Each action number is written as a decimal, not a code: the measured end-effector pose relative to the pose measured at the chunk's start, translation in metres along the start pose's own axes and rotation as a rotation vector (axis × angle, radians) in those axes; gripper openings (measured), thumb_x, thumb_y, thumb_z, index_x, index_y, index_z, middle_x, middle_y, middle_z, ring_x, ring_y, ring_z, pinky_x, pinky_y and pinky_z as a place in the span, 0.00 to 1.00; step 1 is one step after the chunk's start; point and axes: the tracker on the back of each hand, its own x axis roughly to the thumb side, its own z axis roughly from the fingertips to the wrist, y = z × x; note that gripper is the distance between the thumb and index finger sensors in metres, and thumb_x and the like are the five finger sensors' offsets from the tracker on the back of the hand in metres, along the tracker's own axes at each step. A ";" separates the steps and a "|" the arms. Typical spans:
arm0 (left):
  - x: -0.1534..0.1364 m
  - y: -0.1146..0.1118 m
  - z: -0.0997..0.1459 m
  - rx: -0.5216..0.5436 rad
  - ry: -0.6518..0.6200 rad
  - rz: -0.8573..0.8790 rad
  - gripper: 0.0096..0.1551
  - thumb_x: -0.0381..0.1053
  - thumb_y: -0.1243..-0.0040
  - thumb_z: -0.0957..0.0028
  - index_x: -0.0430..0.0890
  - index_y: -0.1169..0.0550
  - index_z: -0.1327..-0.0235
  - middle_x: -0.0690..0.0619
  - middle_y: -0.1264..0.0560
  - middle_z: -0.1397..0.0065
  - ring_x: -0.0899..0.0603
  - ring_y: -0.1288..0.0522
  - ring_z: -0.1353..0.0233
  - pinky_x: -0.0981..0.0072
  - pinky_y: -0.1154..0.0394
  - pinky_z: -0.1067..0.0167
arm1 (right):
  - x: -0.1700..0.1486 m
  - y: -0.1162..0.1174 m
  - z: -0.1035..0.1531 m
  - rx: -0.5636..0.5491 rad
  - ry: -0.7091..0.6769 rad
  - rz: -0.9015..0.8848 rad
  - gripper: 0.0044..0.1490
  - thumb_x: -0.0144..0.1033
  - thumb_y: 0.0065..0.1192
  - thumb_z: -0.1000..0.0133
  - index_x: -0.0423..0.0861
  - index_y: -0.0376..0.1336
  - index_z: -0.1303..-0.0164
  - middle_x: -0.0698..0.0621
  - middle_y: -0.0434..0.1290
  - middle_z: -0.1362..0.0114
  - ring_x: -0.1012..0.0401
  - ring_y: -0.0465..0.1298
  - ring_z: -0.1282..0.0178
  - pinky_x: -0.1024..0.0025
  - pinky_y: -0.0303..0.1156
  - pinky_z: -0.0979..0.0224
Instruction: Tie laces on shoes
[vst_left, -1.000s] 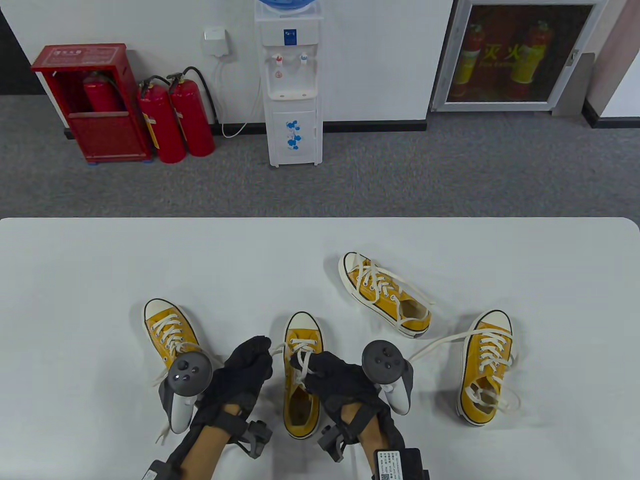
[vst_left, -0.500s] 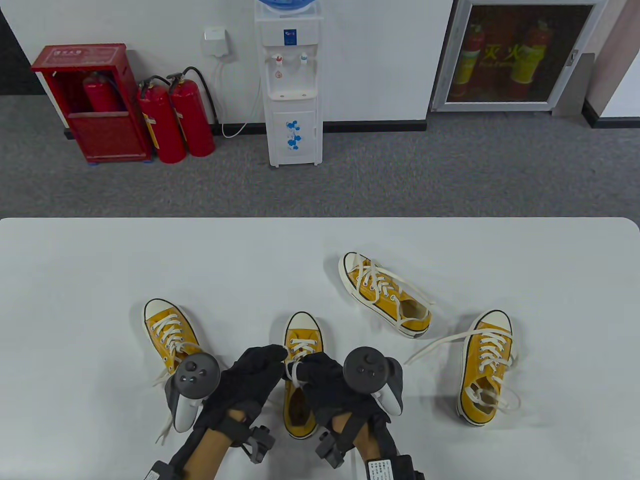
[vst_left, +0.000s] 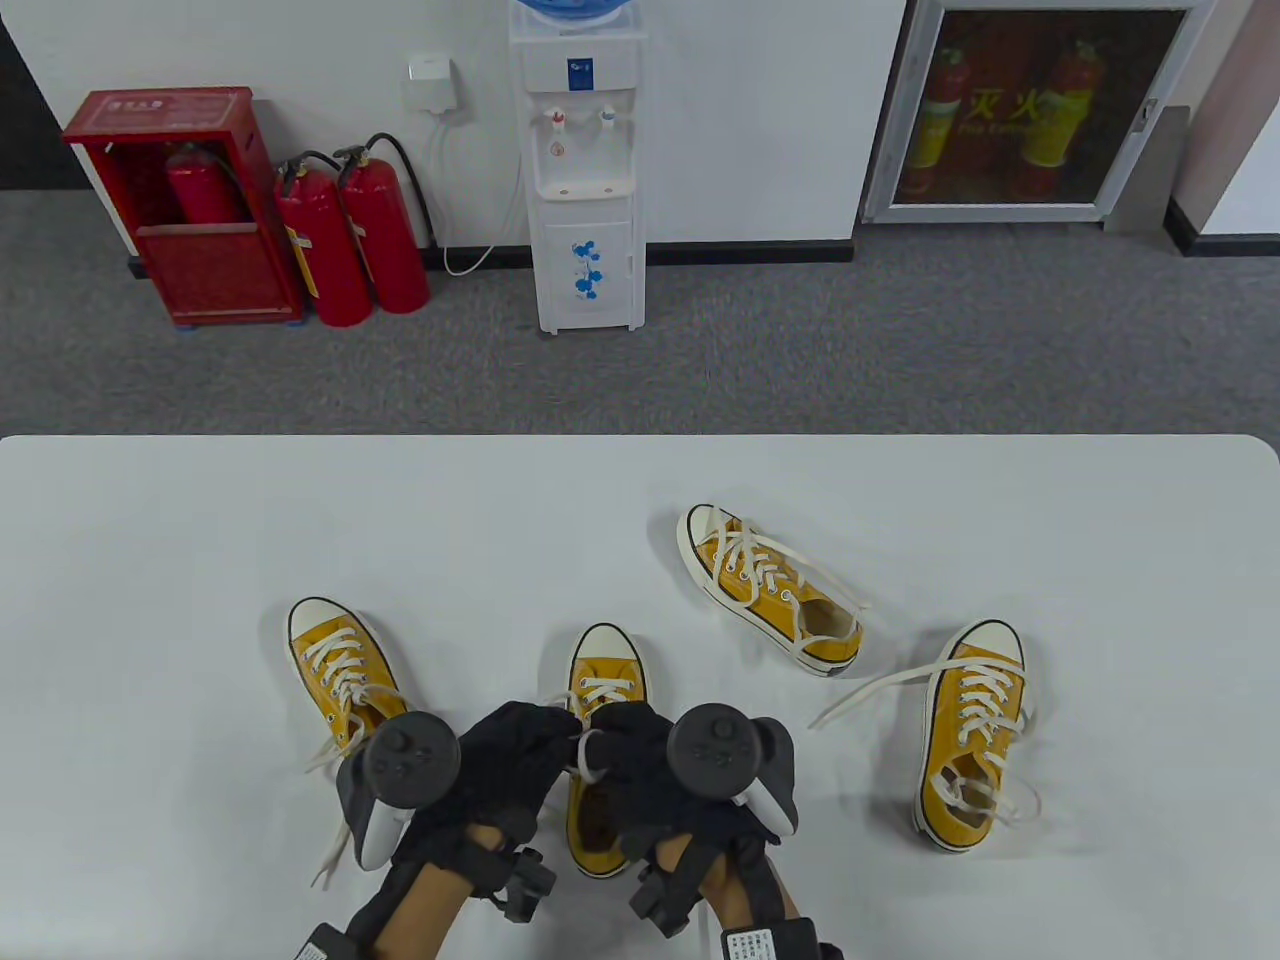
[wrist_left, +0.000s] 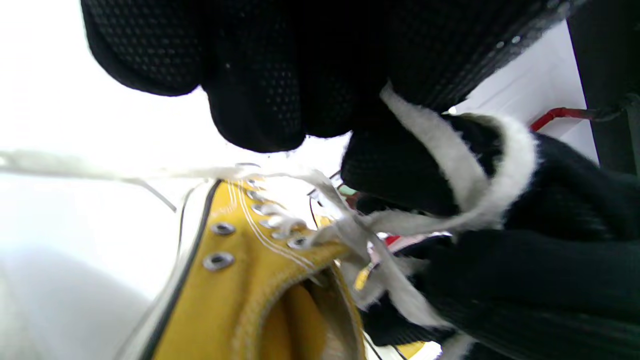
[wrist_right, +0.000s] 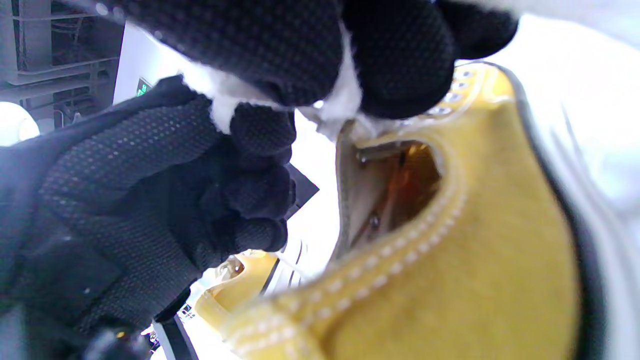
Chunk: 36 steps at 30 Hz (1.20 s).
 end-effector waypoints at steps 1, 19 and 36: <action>-0.001 0.001 0.000 0.012 0.010 -0.002 0.20 0.57 0.33 0.50 0.54 0.15 0.46 0.52 0.16 0.41 0.43 0.14 0.51 0.41 0.22 0.43 | -0.001 -0.001 0.000 0.003 0.003 -0.009 0.29 0.24 0.67 0.51 0.49 0.75 0.39 0.48 0.62 0.23 0.54 0.76 0.48 0.40 0.61 0.28; -0.036 0.014 -0.005 0.044 0.243 0.003 0.21 0.54 0.38 0.48 0.51 0.19 0.44 0.48 0.20 0.38 0.40 0.15 0.50 0.41 0.22 0.46 | -0.041 -0.028 0.003 -0.063 0.106 -0.248 0.27 0.26 0.69 0.53 0.46 0.75 0.42 0.47 0.61 0.23 0.56 0.78 0.52 0.42 0.65 0.31; -0.037 0.028 -0.002 0.122 0.281 -0.052 0.21 0.54 0.39 0.48 0.50 0.20 0.44 0.47 0.20 0.40 0.44 0.12 0.57 0.54 0.15 0.63 | -0.051 -0.038 0.007 -0.130 0.184 -0.202 0.27 0.28 0.71 0.53 0.45 0.66 0.42 0.46 0.56 0.23 0.57 0.78 0.52 0.44 0.67 0.32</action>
